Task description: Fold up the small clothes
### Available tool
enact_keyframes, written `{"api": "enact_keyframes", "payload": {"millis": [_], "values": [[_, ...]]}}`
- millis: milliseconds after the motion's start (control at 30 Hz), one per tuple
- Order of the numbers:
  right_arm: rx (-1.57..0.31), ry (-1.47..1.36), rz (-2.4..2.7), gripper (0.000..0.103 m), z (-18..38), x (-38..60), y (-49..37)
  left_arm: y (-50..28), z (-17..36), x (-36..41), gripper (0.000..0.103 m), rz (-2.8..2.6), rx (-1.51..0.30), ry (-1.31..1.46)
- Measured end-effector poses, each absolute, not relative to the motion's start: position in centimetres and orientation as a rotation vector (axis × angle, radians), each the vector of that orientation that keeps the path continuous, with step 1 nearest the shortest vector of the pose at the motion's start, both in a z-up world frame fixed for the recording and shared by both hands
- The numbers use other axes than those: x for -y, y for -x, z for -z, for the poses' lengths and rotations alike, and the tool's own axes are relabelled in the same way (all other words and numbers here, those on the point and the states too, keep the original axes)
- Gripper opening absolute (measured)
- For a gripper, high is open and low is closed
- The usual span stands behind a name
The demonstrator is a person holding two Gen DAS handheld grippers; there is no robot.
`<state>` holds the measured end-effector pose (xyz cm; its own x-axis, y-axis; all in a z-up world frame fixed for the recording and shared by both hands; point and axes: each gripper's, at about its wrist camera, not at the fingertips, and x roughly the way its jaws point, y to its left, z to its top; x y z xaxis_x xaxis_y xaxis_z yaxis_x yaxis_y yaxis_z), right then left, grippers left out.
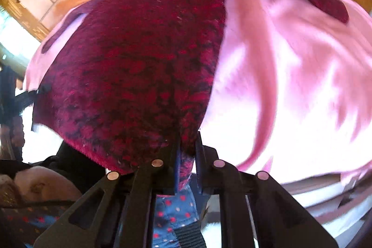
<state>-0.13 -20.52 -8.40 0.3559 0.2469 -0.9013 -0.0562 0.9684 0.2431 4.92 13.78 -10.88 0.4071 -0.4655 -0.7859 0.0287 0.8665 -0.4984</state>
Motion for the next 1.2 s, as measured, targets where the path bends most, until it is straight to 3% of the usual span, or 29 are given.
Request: {"api": "enact_keyframes", "payload": {"millis": [133,267,400,467,533,567,600,833,933,967,1000,1067,1167,1200], "values": [[-1.183,-0.143,-0.219,0.018,7.0,20.2,-1.4,-4.8,9.8,-14.3,0.019,0.311,-1.089,0.465],[-1.075,-0.208,-0.158,0.057,4.8,21.3,-4.5,-5.7,8.4,-14.5,0.019,0.284,-1.046,0.448],[-1.01,-0.331,-0.081,0.058,5.4,22.5,-9.0,-6.9,8.4,-14.3,0.019,0.26,-1.043,0.408],[-1.0,-0.387,-0.064,0.054,6.3,22.6,-11.6,-7.6,8.7,-14.2,0.029,0.259,-1.044,0.426],[-1.024,-0.39,-0.056,0.037,7.1,22.4,-13.5,-7.9,9.1,-13.9,0.029,0.259,-1.05,0.424],[-1.028,-0.38,-0.059,0.022,7.3,21.9,-14.2,-7.8,9.2,-13.6,0.029,0.251,-1.056,0.392],[-1.026,-0.361,-0.053,0.016,7.2,21.9,-14.7,-7.5,9.2,-13.6,0.026,0.242,-1.057,0.362],[-0.962,0.053,0.078,0.012,7.7,17.3,-14.4,-5.6,10.2,-14.4,0.025,0.232,-1.073,0.414],[-0.966,0.019,0.086,0.016,7.8,17.3,-14.4,-5.2,10.0,-15.1,0.025,0.241,-1.06,0.465],[-0.968,0.006,0.087,0.021,7.6,17.3,-14.5,-5.3,9.9,-15.2,0.025,0.239,-1.054,0.487],[-0.964,-0.004,0.094,0.035,7.1,17.8,-14.4,-5.4,9.8,-15.4,0.029,0.236,-1.05,0.5],[-0.948,-0.035,0.116,0.042,5.9,18.7,-13.4,-5.9,9.2,-15.6,0.032,0.214,-1.025,0.506],[-0.908,-0.099,0.118,0.062,4.2,19.0,-12.6,-7.4,7.9,-15.1,0.032,0.198,-0.988,0.48],[-0.89,-0.118,0.112,0.062,3.7,18.7,-12.8,-8.0,7.2,-14.8,0.032,0.197,-0.966,0.465]]}}
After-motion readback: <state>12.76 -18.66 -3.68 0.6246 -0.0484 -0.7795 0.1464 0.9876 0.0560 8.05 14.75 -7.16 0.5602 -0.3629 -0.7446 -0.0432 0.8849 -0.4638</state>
